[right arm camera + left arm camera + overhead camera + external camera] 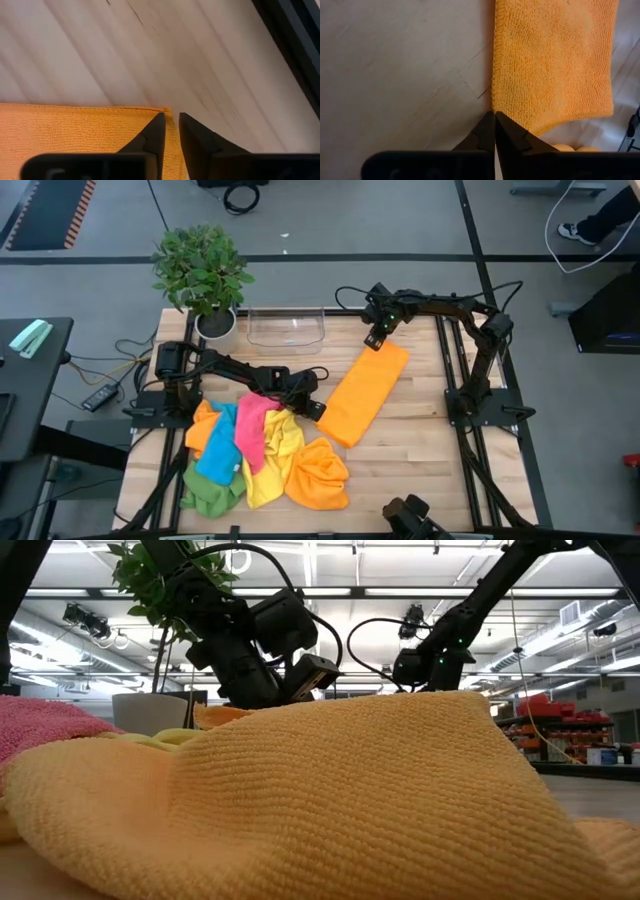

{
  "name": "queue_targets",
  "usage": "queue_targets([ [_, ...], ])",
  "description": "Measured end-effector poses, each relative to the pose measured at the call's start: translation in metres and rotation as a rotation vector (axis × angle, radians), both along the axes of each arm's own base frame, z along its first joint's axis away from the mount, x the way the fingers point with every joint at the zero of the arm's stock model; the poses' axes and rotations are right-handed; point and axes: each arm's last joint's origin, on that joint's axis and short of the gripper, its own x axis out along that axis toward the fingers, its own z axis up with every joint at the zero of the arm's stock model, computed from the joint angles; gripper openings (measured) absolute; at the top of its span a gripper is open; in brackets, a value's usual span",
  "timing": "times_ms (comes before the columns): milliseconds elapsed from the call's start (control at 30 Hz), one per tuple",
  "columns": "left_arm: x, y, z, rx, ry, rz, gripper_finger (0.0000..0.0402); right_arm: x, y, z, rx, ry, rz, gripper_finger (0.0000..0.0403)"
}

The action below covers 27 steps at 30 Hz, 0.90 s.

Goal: Fold microfiber towels
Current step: Fold the top right orange microfiber cloth

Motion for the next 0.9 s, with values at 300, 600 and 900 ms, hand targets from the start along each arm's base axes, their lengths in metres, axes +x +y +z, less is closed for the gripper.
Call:
queue_targets([
  [300, 0.0, 0.0, 0.0, 0.0, 0.0, 0.001, 0.0012, 0.0001, -0.0005, 0.0003, -0.012, 0.004, 0.007, 0.0043],
  [600, 0.0, 0.0, 0.0, 0.0, 0.0, 0.001, 0.0011, -0.0015, 0.0014, 0.0065, -0.016, -0.002, 0.016, 0.005],
  [900, 0.0001, 0.0, 0.0, 0.0, -0.001, 0.001, 0.0008, -0.0027, 0.0027, 0.0074, -0.014, 0.009, 0.052, 0.0151],
])
